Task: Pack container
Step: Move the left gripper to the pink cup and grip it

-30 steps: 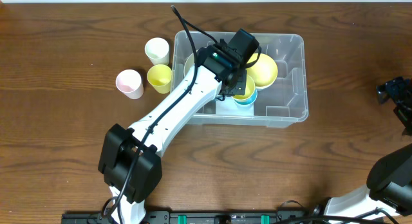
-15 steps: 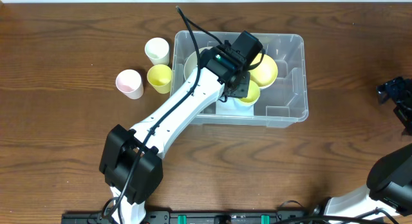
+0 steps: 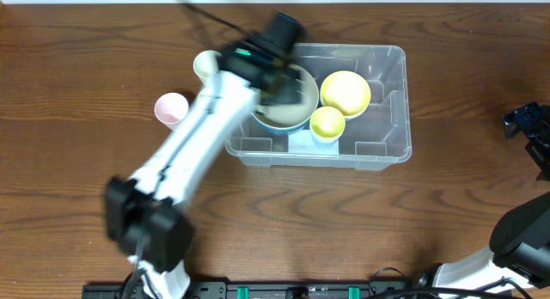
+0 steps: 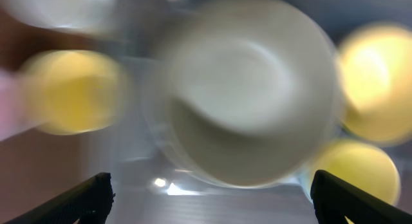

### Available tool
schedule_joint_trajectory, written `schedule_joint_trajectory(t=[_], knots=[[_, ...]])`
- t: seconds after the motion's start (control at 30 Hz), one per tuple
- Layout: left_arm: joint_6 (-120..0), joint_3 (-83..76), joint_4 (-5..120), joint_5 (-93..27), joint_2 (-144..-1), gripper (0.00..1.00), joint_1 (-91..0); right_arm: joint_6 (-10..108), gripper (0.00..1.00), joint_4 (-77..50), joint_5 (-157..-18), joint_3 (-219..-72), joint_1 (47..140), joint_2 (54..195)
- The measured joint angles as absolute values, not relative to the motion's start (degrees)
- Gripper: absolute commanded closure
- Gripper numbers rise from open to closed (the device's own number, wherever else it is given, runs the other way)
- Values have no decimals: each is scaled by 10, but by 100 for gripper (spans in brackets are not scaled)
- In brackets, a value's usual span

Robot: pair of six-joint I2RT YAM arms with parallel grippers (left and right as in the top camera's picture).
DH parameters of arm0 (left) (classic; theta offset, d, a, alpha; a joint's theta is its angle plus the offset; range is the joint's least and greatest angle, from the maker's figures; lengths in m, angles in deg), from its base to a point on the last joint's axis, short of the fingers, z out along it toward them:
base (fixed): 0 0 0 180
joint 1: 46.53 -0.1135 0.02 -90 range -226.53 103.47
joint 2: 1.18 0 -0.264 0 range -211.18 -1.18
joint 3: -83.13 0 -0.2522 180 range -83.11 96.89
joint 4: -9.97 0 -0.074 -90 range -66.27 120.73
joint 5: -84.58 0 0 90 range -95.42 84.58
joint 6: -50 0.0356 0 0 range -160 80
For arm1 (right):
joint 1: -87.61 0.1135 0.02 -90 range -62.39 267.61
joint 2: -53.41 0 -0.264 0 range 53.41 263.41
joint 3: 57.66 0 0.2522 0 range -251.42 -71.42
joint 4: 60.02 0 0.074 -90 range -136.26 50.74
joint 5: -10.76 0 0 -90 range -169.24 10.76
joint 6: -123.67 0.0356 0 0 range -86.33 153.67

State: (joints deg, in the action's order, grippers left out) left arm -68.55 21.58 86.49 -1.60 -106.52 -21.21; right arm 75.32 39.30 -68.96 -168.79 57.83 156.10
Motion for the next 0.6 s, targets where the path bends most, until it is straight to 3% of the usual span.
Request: schedule_joint_trajectory(t=[0.3,0.6], knots=[[-734,227,947,1,-1011,2,-425,753,1,393,-690,-1688,578,1561],[-743,176,953,-10,-1075,2,-509,753,1,393,-690,-1688,578,1561]])
